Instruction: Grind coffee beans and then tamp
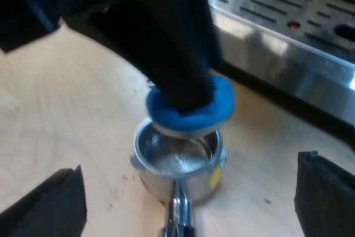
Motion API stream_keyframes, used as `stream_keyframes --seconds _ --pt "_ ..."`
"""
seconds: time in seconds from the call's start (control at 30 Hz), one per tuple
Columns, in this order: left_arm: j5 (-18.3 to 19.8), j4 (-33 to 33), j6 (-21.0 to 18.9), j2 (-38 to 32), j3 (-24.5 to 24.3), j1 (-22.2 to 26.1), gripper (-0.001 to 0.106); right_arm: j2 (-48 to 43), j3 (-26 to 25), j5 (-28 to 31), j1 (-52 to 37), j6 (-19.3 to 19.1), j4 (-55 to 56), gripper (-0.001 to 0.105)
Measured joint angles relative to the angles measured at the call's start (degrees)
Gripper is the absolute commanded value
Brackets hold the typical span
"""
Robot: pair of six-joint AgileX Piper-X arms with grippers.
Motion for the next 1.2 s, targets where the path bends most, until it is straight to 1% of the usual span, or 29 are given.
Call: stream_keyframes --seconds 0.13,0.23,0.33,0.4,0.47,0.63,0.67,0.73,0.9,0.93,1.07,1.17,1.2 --pt "0.0 0.28 0.0 -2.79 -0.8 0.0 0.0 0.0 -0.7 0.0 0.0 0.0 -0.29 0.078" --pt "0.0 3.01 0.0 -4.78 -0.8 0.0 0.0 0.0 -0.72 0.0 0.0 0.0 -0.47 0.078" --pt "-0.13 4.41 0.0 -6.17 -0.8 0.31 0.0 0.0 -0.72 0.0 0.0 0.0 -0.47 0.078" --pt "-0.15 5.55 0.0 -6.94 -0.8 1.42 0.0 0.0 -0.72 -0.16 0.0 0.0 -0.47 0.078" --pt "-0.32 6.67 0.0 -7.36 -0.8 3.66 0.0 0.0 -0.72 -0.72 0.0 0.0 -0.47 0.078" --pt "-0.63 10.56 0.0 -7.48 -0.8 11.11 0.0 0.0 -0.72 -0.86 0.0 0.0 -0.47 0.078" --pt "-0.63 10.56 0.0 -7.48 -0.8 11.11 0.0 0.0 -0.72 -0.86 0.0 0.0 -0.47 0.078" --pt "-0.77 12.07 0.0 -7.48 -0.8 14.45 0.0 0.0 -0.72 -0.86 0.0 0.0 -0.47 0.078" --pt "-0.89 13.47 0.0 -7.48 -0.53 19.24 0.0 0.0 -0.72 -0.86 0.0 0.0 -0.47 0.078" --pt "-1.17 13.47 0.0 -7.48 -0.07 20.56 0.0 0.0 -0.72 -0.86 0.0 0.0 -0.47 0.078" --pt "-1.65 13.66 0.0 -7.48 2.3 22.96 0.0 0.0 -0.72 -0.86 0.0 0.0 -0.47 0.078" --pt "-2.03 11.98 0.0 -7.48 4.8 25.07 0.0 0.0 -0.72 -0.86 0.0 0.0 -0.47 0.078" --pt "-2.13 10.47 0.0 -7.48 6.0 26.22 0.0 0.0 -0.72 -0.86 0.0 0.0 -0.47 0.078"
